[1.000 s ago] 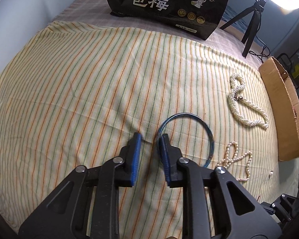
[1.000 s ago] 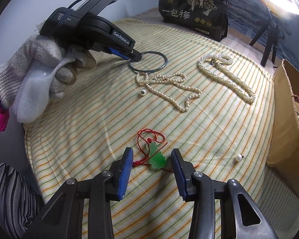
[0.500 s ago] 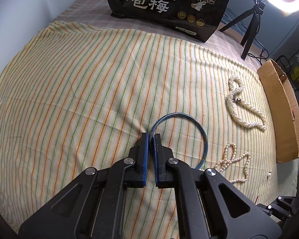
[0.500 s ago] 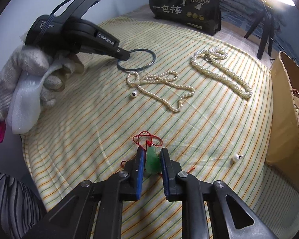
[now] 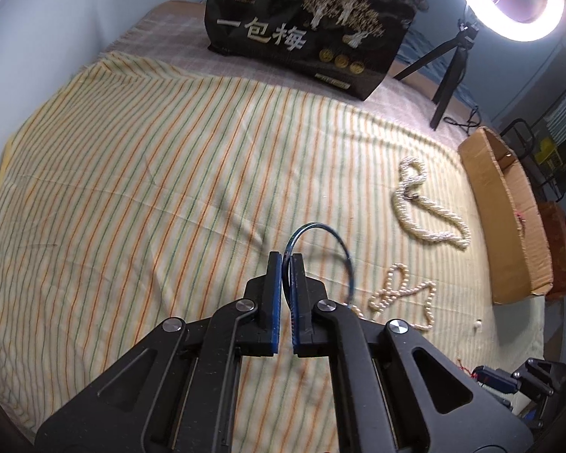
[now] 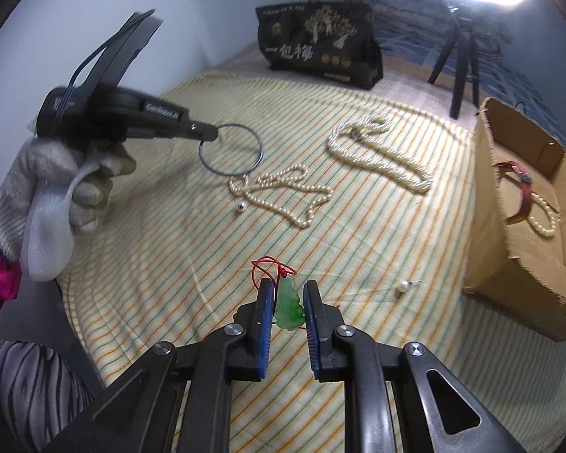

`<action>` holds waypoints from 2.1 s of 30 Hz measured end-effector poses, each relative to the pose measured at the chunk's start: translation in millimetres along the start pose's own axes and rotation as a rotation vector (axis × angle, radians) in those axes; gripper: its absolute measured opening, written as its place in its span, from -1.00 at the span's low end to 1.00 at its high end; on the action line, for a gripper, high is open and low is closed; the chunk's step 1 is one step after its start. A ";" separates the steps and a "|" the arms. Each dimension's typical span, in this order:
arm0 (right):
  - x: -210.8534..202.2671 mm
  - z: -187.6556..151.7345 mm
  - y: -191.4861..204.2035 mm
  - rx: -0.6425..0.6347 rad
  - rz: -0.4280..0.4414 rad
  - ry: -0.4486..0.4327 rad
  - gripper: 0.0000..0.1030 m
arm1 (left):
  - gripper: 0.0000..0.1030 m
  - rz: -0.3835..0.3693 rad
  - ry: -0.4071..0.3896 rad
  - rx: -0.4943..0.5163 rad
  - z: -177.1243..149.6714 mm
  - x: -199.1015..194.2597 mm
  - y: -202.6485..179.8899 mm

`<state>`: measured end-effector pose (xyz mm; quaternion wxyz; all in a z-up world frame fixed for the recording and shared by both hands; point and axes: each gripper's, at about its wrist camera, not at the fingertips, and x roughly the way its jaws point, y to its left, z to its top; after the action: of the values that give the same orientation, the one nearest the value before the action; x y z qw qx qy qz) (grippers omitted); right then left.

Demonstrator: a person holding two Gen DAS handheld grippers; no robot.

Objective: Organize jewelry
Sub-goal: 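Carry the bangle in the left tool while the right tool carries the pendant into the box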

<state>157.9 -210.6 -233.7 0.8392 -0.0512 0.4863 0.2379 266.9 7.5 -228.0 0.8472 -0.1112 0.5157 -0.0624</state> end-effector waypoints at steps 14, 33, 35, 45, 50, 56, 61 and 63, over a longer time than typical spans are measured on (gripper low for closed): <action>-47.4 -5.7 -9.8 0.038 -0.034 -0.076 -0.72 | -0.98 -0.057 -0.047 0.038 -12.0 -46.7 -23.5; -115.0 -24.9 -65.2 0.156 -0.130 -0.189 -0.72 | -0.98 -0.177 -0.077 0.157 -26.1 -84.1 -90.6; -120.4 -26.0 -71.3 0.164 -0.140 -0.197 -0.72 | -0.98 -0.191 -0.079 0.173 -27.1 -86.6 -101.1; -139.3 -19.8 -105.5 0.198 -0.187 -0.237 -0.72 | -0.98 -0.278 -0.088 0.245 -28.2 -93.6 -159.7; -145.2 -15.2 -125.0 0.217 -0.208 -0.257 -0.72 | -0.98 -0.324 -0.090 0.268 -24.7 -89.8 -187.2; -146.8 -7.1 -148.2 0.232 -0.231 -0.269 -0.72 | -0.98 -0.356 -0.083 0.300 -18.6 -78.3 -221.2; -141.2 1.2 -168.2 0.244 -0.241 -0.272 -0.72 | -0.98 -0.373 -0.076 0.320 -16.0 -68.5 -242.0; -137.7 4.1 -175.4 0.249 -0.244 -0.271 -0.72 | -0.98 -0.377 -0.071 0.329 -15.6 -62.7 -250.2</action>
<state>182.9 -412.0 -141.3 0.9193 0.0267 0.3850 0.0774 226.5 -222.6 -117.7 0.8449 -0.0679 0.4389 -0.2984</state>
